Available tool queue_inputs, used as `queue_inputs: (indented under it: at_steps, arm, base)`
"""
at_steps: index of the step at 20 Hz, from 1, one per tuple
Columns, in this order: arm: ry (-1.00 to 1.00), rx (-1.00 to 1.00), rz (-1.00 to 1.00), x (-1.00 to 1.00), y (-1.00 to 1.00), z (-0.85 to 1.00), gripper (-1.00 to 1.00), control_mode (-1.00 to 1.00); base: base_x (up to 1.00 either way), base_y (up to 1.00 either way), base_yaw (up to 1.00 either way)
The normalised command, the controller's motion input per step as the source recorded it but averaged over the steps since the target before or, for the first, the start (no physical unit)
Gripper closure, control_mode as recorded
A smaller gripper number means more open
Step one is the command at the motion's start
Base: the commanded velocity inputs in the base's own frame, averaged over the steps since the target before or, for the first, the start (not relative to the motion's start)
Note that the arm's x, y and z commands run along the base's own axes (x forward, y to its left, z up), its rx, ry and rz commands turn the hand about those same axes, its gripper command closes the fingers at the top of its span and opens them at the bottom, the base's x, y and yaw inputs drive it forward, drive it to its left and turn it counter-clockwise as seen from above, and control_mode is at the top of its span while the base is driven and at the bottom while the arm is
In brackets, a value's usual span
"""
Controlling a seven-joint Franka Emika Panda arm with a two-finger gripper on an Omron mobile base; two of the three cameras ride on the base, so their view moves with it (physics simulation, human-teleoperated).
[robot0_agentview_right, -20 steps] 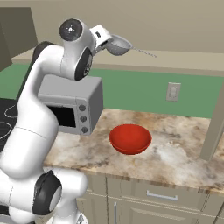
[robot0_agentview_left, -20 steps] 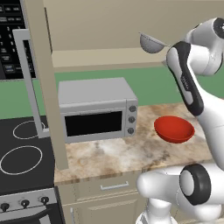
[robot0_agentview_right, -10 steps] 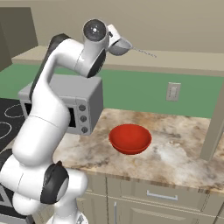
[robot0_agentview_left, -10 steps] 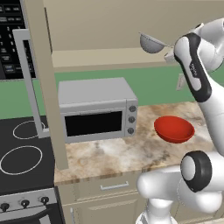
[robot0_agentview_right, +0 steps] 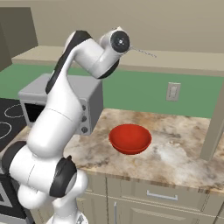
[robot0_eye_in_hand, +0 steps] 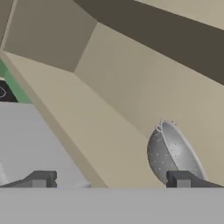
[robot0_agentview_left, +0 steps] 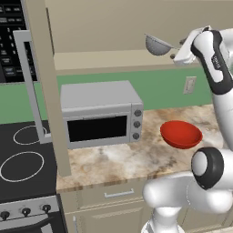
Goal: Open the cabinet and setup a tea strainer by placing it in the bowl upright.
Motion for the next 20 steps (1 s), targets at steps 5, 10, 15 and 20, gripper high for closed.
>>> queue_inputs:
  at_steps: [5,10,15,20]
  arm:
    - [-0.11,0.0,0.17,0.28,-0.01,0.0,-1.0,-1.0]
    - [-0.02,-0.08,0.07,0.26,0.0,0.0,-1.0,-1.0]
    - [0.0,-0.03,0.0,0.23,0.0,0.0,-1.0,-1.0]
    - [0.0,0.0,0.0,0.12,0.0,0.01,-1.0,-1.0]
  base:
    - [0.0,0.0,0.0]
    - [0.0,0.0,0.0]
    - [0.0,0.0,0.0]
    - [0.0,0.0,0.0]
